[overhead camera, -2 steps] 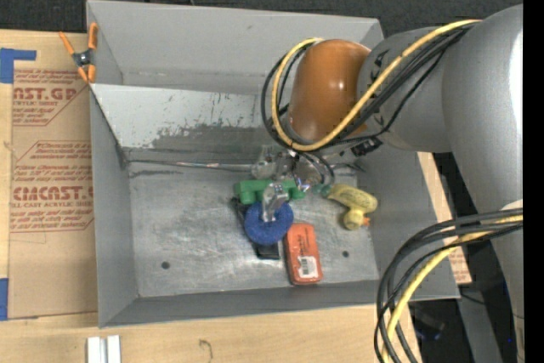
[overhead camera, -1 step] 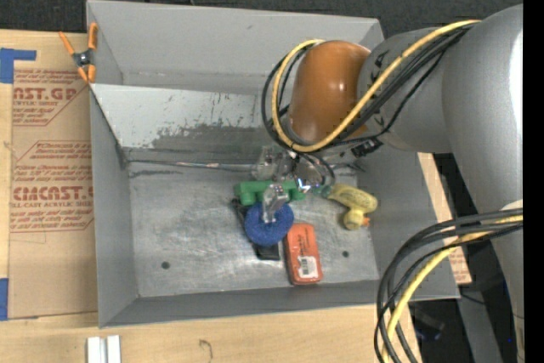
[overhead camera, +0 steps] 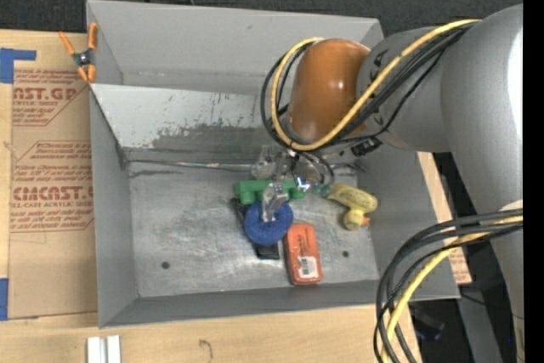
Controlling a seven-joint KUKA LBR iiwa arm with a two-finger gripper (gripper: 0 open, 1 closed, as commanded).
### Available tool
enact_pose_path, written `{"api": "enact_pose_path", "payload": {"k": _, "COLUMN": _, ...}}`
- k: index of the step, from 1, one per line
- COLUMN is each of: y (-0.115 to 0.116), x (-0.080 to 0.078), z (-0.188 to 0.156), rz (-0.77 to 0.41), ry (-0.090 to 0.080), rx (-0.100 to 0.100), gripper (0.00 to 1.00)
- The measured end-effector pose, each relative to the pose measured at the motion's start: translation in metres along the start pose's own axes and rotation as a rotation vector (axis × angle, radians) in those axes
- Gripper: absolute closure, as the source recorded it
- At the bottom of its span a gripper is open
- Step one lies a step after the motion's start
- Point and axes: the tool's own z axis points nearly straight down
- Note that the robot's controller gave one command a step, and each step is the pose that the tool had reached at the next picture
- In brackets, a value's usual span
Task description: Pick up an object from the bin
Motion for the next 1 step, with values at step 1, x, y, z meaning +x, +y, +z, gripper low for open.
{"api": "enact_pose_path", "payload": {"k": 1, "y": -0.0001, "x": 0.0015, "z": -0.0883, "rz": -0.005, "ry": 0.001, "rx": 0.002, "gripper": 1.0}}
